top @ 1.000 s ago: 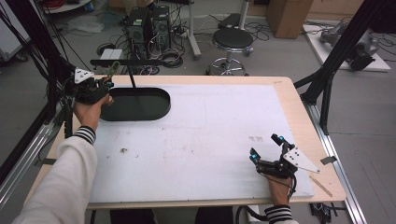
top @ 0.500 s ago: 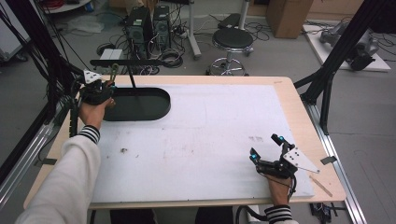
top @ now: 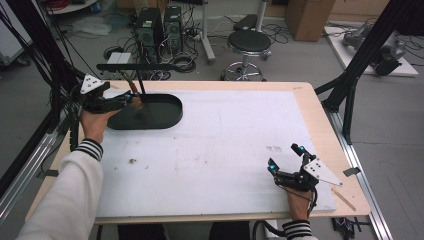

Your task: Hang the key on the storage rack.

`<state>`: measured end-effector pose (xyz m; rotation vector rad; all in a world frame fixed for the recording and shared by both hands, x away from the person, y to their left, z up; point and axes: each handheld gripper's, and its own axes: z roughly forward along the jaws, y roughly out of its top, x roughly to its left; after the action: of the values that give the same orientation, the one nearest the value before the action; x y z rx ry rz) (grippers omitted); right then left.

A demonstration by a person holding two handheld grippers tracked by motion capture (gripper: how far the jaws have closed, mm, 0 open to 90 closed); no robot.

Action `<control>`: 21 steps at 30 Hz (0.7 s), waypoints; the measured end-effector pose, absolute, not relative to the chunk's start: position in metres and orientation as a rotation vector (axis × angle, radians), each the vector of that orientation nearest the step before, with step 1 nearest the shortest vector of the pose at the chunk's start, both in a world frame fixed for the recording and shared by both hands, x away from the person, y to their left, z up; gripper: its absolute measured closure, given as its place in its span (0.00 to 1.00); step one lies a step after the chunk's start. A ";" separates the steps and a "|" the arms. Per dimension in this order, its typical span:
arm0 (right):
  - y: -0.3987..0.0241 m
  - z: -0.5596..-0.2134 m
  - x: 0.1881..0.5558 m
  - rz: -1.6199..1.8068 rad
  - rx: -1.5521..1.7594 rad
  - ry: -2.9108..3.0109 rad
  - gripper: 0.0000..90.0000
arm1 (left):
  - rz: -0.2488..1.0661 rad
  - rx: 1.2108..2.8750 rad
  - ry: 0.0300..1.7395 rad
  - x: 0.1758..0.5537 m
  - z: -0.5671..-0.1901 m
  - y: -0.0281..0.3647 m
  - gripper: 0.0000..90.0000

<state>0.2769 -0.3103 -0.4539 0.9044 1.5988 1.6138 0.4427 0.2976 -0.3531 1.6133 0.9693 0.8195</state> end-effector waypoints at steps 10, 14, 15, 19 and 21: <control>-0.310 -0.454 0.277 1.607 0.919 1.600 0.00 | 0.697 1.592 0.713 0.374 -0.352 0.297 0.02; -0.310 -0.454 0.278 1.602 0.907 1.604 0.00 | 0.652 1.587 0.683 0.351 -0.364 0.298 0.02; -0.310 -0.454 0.278 1.602 0.909 1.607 0.00 | 0.645 1.592 0.684 0.347 -0.367 0.299 0.02; -0.310 -0.453 0.278 1.602 0.901 1.612 0.00 | 0.631 1.537 0.682 0.330 -0.380 0.302 0.02; -0.310 -0.454 0.278 1.603 0.905 1.609 0.00 | 0.611 1.529 0.692 0.323 -0.389 0.304 0.02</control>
<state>0.2780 -0.3097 -0.4536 0.9047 1.6091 1.6028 0.3228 0.3039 -0.3889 1.5294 0.6920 0.6114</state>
